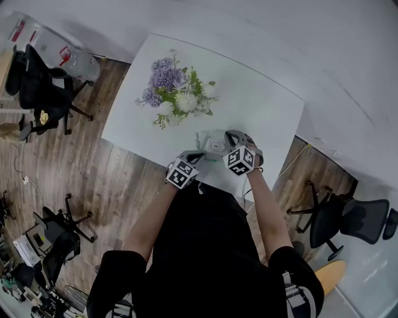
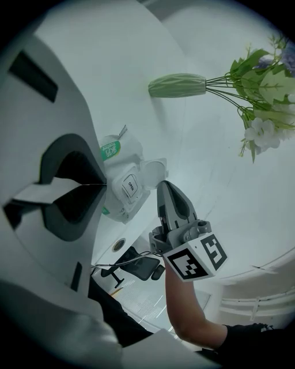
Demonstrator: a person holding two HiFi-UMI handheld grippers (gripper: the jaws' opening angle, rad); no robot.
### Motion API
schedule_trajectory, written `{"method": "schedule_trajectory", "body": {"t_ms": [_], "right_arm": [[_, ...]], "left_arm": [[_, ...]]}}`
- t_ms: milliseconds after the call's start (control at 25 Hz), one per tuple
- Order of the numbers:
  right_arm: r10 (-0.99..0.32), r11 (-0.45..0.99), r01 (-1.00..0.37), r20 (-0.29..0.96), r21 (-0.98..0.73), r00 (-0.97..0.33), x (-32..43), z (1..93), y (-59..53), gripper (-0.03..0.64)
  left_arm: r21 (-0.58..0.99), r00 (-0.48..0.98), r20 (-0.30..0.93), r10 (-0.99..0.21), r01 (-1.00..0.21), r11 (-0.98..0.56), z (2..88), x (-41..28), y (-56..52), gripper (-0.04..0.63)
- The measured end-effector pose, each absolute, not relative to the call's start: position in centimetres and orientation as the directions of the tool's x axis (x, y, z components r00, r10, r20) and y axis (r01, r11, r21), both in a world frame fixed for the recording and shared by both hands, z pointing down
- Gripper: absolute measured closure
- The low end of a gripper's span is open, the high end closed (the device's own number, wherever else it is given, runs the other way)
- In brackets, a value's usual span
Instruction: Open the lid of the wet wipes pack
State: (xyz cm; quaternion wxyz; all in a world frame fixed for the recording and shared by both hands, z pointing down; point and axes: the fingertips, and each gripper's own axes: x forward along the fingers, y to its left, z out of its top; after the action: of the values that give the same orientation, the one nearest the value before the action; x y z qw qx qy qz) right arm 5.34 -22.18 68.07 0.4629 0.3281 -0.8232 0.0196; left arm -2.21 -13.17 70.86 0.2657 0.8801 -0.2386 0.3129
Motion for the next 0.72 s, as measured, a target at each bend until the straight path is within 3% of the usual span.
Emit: {"method": "schedule_trajectory", "body": {"t_ms": [720], "right_arm": [[-0.526,0.767,-0.605,0.750,0.214,-0.402,7.8,66.3,-16.1,0.602]], "left_arm": [[0.207,0.649,0.617,-0.445,-0.680,-0.703,64.8,-4.1,-13.2,0.574]]}}
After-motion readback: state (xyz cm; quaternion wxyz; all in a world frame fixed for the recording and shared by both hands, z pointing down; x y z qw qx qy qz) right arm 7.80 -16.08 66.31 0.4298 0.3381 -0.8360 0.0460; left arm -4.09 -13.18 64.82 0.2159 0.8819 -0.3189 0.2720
